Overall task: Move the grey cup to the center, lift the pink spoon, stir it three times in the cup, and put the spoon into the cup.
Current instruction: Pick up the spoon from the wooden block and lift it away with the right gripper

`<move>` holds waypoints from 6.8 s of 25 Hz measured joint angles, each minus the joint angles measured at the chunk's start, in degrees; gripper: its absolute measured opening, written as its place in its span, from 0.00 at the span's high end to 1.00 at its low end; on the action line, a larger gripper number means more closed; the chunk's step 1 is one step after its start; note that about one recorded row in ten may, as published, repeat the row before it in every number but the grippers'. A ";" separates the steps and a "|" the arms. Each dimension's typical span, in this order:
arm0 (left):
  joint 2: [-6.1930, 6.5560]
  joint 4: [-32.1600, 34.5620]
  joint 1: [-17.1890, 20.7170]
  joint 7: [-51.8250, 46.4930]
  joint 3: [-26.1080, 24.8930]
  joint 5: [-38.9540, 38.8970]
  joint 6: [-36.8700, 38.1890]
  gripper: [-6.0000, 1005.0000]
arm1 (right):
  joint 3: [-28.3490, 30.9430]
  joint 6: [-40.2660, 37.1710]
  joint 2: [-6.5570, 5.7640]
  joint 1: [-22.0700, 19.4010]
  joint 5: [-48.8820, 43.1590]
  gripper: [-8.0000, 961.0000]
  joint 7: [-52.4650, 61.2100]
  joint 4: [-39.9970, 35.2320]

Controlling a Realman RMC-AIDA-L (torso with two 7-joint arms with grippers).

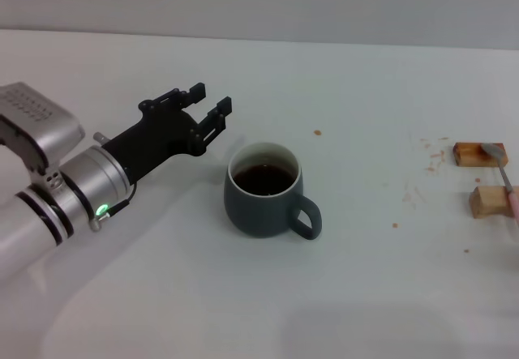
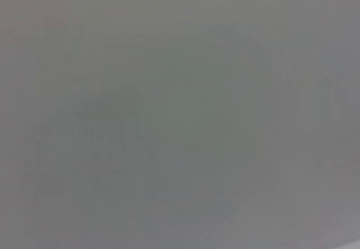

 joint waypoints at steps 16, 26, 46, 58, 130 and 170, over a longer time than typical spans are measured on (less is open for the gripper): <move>-0.60 0.37 -0.84 -0.12 0.30 -0.01 -1.53 0.52 | -2.62 5.50 0.10 0.09 -4.96 0.35 -0.16 0.98; -0.77 0.05 -0.42 -0.11 0.23 -0.01 -1.72 0.52 | -4.05 9.13 0.20 1.33 -5.70 0.35 -0.21 1.52; -1.04 -0.22 -0.32 0.20 -0.17 -0.01 -1.33 0.53 | -5.80 12.11 0.17 2.33 -5.70 0.50 -0.24 1.61; -1.18 -0.24 -0.03 -0.03 -0.17 -0.01 -1.19 0.53 | -5.85 12.14 0.19 2.39 -5.70 0.57 -0.23 1.48; -1.31 -0.23 1.53 -0.62 -0.70 -0.10 0.22 0.53 | -5.15 13.60 0.19 3.66 -5.23 0.79 -0.22 1.61; -1.31 -0.24 1.71 -0.62 -0.70 -0.10 0.22 0.53 | -5.15 12.20 0.19 3.79 -5.19 0.85 0.11 1.60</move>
